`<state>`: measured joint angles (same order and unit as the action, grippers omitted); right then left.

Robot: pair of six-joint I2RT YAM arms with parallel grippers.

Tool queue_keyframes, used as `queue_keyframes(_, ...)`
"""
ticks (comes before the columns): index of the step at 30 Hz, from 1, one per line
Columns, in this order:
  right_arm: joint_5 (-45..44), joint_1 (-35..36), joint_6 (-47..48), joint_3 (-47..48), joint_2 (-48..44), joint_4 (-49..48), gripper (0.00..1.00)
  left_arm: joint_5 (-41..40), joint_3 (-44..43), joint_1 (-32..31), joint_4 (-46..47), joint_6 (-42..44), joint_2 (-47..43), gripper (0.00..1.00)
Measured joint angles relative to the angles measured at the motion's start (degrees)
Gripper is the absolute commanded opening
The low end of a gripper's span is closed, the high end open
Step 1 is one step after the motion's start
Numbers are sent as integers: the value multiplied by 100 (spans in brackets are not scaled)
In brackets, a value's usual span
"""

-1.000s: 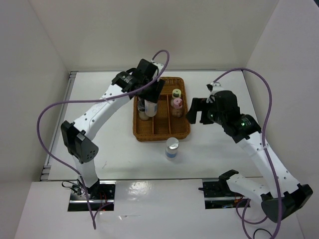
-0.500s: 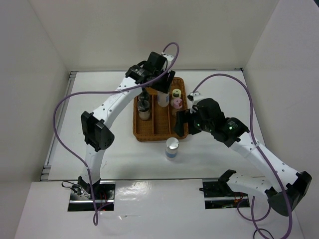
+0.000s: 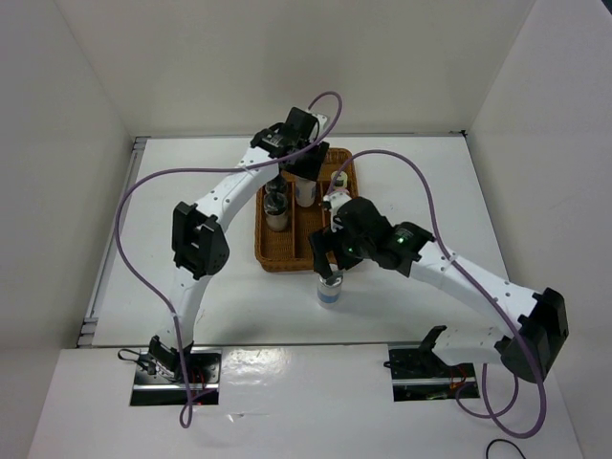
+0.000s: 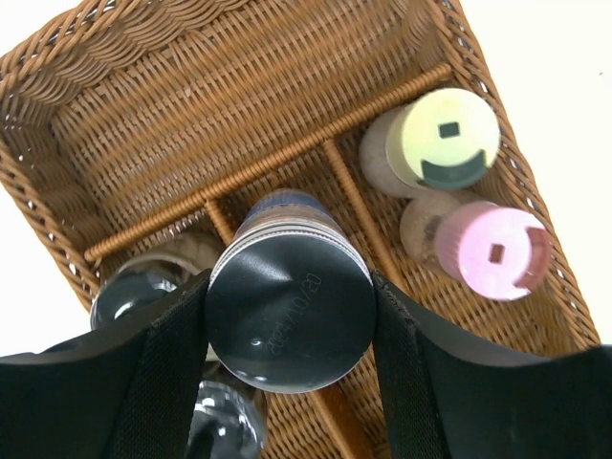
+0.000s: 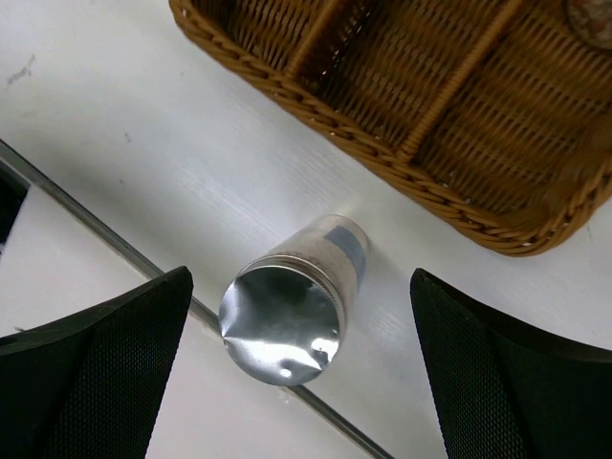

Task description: Organize the condiment bottles

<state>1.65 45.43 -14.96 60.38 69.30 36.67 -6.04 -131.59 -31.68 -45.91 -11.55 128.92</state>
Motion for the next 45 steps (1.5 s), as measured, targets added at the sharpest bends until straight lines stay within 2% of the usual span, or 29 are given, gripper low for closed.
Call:
queue_keyframes(9,-236,345,140,0,437,-11,99,103,35,109,286,87,173,42)
queue_keyframes(16,-461,393,101,0,656,-4,99,151,114,125,461,94,258,55)
queue_keyframes(20,-595,479,-15,0,658,33,95,155,238,125,704,98,258,68)
queue_keyframes(26,-732,682,-181,0,680,181,92,173,450,125,911,98,258,99)
queue_keyframes(27,-761,723,-216,0,695,205,92,188,494,125,914,90,258,99)
queue_keyframes(33,-870,844,-485,0,723,284,79,210,557,125,881,70,245,100)
queue_keyframes(37,-918,844,-616,-9,723,313,63,216,555,125,726,48,131,100)
queue_keyframes(38,-938,844,-649,-13,723,319,55,219,546,125,682,37,70,100)
queue_keyframes(41,-997,844,-708,-13,723,321,45,225,428,125,476,-55,-212,100)
queue_keyframes(45,-1021,846,-776,-7,726,334,41,221,7,149,236,-107,-710,100)
